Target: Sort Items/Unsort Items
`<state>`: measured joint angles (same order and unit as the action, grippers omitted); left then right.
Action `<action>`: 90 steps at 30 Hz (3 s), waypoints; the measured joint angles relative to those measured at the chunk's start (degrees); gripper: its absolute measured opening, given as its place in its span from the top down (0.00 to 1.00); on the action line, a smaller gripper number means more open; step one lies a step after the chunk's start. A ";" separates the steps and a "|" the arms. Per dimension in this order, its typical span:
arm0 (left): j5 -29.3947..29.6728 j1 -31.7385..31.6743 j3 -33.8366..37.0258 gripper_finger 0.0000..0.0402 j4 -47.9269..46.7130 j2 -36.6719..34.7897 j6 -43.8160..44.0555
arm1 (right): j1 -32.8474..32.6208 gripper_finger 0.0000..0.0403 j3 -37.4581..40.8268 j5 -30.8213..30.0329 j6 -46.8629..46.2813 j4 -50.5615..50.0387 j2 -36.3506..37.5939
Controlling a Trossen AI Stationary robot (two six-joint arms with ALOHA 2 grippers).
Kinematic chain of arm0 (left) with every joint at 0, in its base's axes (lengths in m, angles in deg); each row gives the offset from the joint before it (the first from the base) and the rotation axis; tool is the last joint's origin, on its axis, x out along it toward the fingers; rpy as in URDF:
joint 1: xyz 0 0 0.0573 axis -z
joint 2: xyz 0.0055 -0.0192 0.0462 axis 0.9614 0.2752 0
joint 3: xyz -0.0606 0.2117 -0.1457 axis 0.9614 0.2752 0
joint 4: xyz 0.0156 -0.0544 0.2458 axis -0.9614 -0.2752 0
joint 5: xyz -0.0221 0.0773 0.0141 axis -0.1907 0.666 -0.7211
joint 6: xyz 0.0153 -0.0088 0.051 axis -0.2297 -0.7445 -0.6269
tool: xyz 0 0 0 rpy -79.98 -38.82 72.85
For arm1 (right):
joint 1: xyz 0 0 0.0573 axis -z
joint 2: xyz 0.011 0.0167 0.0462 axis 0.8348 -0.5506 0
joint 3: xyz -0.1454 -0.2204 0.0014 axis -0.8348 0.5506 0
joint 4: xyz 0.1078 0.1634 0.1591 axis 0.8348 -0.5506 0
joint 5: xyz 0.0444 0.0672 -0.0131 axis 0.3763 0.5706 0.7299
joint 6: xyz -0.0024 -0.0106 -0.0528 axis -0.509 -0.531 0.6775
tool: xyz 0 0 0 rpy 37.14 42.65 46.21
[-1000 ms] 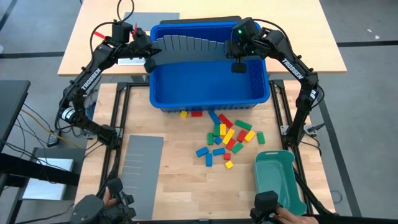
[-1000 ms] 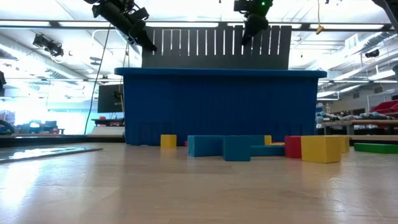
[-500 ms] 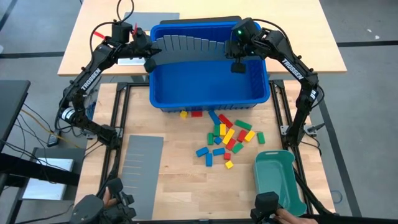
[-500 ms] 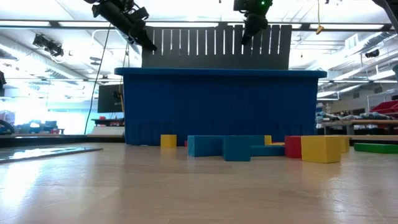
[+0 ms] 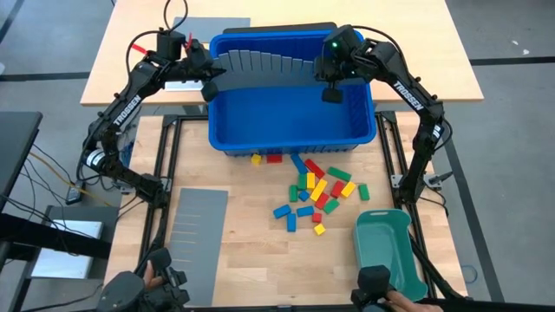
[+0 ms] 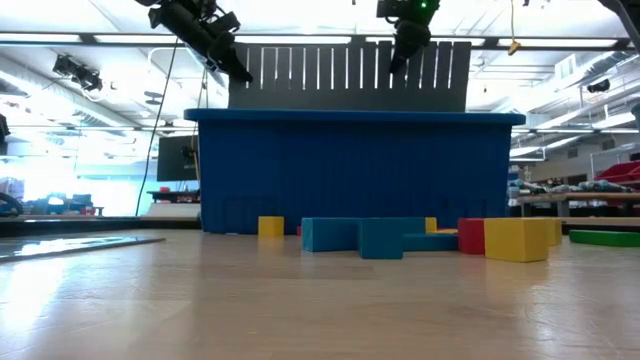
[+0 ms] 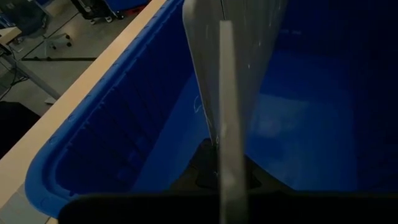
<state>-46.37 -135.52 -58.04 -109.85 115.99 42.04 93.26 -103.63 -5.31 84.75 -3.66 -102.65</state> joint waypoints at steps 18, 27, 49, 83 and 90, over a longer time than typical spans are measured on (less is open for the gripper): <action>-0.02 0.04 0.00 1.00 -0.29 0.02 -0.07 | 3.40 1.00 0.96 5.20 0.15 0.02 -0.11; -0.44 0.04 -0.04 1.00 -1.54 0.00 -1.89 | 3.45 1.00 1.01 7.44 0.13 -1.17 -0.11; -2.01 0.07 0.01 0.94 -5.57 -0.04 -1.59 | 3.95 0.94 1.07 8.49 -0.46 -0.42 -0.24; 11.25 2.40 0.00 0.62 -9.20 -0.07 -1.07 | 0.91 0.59 1.01 3.03 0.13 4.46 0.43; 12.25 2.43 0.00 0.62 -9.65 -1.11 -1.08 | -0.42 0.61 1.03 3.96 0.59 12.35 0.50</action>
<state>-34.11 -133.09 -58.04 -119.50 114.89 40.96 92.84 -102.60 -1.35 85.34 8.69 -102.15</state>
